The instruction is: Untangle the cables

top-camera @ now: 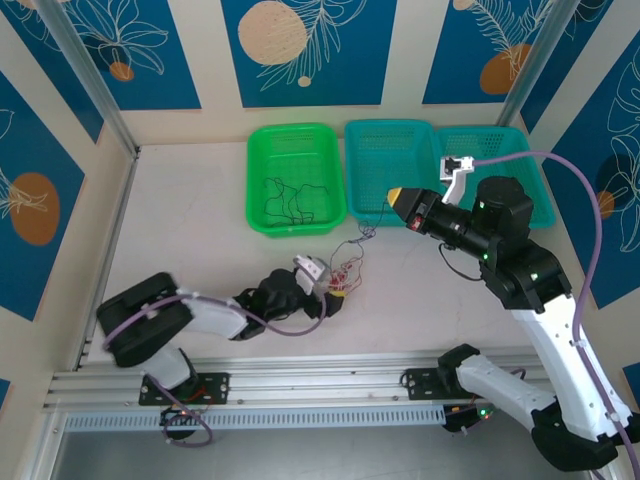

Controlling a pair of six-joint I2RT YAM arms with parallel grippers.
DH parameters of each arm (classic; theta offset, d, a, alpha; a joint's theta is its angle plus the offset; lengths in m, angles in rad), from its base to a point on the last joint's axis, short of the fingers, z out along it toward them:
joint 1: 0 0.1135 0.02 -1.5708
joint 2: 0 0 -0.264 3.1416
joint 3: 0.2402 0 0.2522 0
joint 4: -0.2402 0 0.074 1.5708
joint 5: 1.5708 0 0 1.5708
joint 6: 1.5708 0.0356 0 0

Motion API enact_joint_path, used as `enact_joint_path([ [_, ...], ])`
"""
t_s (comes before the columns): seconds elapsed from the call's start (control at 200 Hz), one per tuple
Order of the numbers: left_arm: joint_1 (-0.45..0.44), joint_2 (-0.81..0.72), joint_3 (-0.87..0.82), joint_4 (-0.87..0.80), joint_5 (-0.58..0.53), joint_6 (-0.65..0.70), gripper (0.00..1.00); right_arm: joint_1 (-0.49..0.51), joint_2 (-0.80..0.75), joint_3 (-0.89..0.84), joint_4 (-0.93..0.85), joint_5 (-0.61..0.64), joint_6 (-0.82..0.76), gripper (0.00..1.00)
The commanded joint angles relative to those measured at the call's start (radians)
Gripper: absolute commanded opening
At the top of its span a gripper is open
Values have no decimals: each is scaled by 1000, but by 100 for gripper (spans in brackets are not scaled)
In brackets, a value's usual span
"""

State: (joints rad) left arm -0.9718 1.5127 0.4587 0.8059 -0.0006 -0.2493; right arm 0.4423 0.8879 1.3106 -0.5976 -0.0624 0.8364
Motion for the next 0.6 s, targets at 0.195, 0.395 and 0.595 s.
enact_joint_path([
  [0.195, 8, -411, 139, -331, 24, 265, 100, 20, 82, 10, -8, -207, -49, 0],
  [0.395, 35, -298, 292, -287, 55, 285, 96, 105, 118, 26, 12, -202, -65, 0],
  [0.595, 59, -126, 422, -164, 113, 182, 53, 159, 117, 17, 8, -169, -53, 0],
])
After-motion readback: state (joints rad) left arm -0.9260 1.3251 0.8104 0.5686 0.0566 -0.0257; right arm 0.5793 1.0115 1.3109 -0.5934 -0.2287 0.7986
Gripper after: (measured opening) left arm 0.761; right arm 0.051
